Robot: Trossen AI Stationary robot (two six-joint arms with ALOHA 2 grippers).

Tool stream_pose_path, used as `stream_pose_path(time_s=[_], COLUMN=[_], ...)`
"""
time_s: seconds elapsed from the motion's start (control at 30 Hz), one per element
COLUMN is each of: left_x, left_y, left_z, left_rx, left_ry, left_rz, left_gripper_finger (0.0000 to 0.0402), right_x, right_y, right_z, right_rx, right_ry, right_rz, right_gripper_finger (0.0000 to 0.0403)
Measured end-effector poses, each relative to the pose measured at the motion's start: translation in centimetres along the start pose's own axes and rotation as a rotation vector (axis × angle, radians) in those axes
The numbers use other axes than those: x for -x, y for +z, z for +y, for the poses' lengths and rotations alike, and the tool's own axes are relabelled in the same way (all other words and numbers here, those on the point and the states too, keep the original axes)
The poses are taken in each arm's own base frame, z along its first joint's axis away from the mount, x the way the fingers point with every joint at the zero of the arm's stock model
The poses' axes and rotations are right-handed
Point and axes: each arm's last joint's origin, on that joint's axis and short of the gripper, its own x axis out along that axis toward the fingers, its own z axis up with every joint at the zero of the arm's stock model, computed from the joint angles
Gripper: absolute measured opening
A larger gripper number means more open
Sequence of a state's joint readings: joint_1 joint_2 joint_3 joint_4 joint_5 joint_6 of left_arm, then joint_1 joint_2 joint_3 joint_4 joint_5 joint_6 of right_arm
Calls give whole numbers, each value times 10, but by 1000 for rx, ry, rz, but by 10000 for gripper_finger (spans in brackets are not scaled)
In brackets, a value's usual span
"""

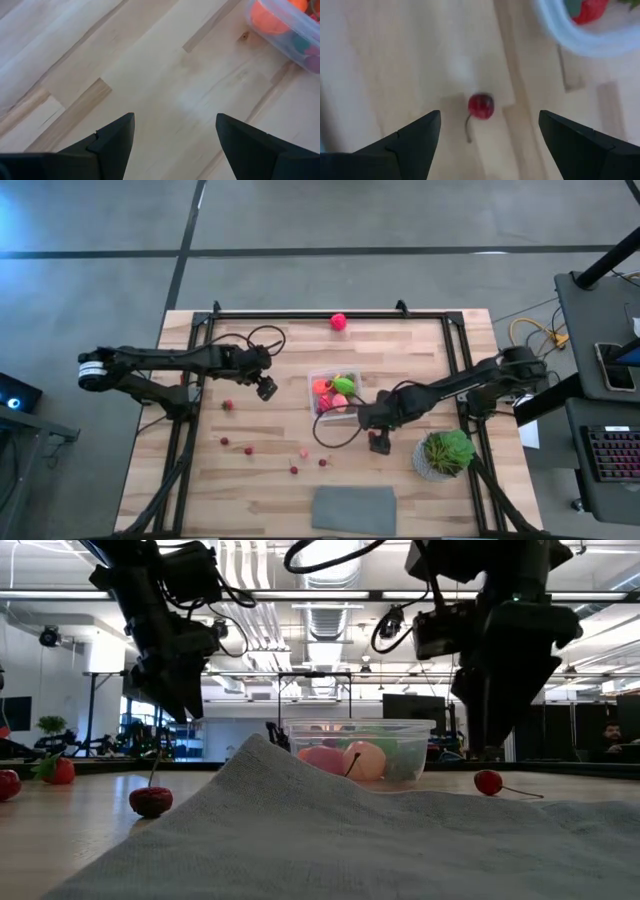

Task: Pick and placing Produce into tupperware
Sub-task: Put the red cherry into the transparent container

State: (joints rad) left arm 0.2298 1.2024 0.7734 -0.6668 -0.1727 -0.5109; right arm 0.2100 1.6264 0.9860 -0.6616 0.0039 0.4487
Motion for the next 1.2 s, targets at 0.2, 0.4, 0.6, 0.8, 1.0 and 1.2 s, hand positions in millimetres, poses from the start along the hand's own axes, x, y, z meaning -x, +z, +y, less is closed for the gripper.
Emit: stream_pose_path(time_s=[0.2, 0.4, 0.6, 0.8, 1.0, 1.2], left_x=[0, -2, -9, -13, -13, -13], left_y=[-1, -3, -11, -16, -16, -16], left_z=[0, 1, 4, 7, 7, 7], left_rx=[-43, -110, -117, -120, -141, -141], left_ry=[1, 7, 21, 30, 29, 29], left_rz=[7, 15, 42, 60, 59, 59], left_gripper_finger=[265, 265, 265, 265, 265, 265], right_x=[-8, -10, -10, -12, -16, -17], right_y=[-5, -9, -12, -13, -16, -15], right_z=[-1, 7, 11, 12, 17, 14], right_rx=[19, 21, -10, -13, -56, -87], right_ry=[-25, -39, -92, -76, -4, -85], right_rz=[11, -9, -41, -41, -57, -99], right_gripper_finger=[329, 328, 313, 273, 256, 257])
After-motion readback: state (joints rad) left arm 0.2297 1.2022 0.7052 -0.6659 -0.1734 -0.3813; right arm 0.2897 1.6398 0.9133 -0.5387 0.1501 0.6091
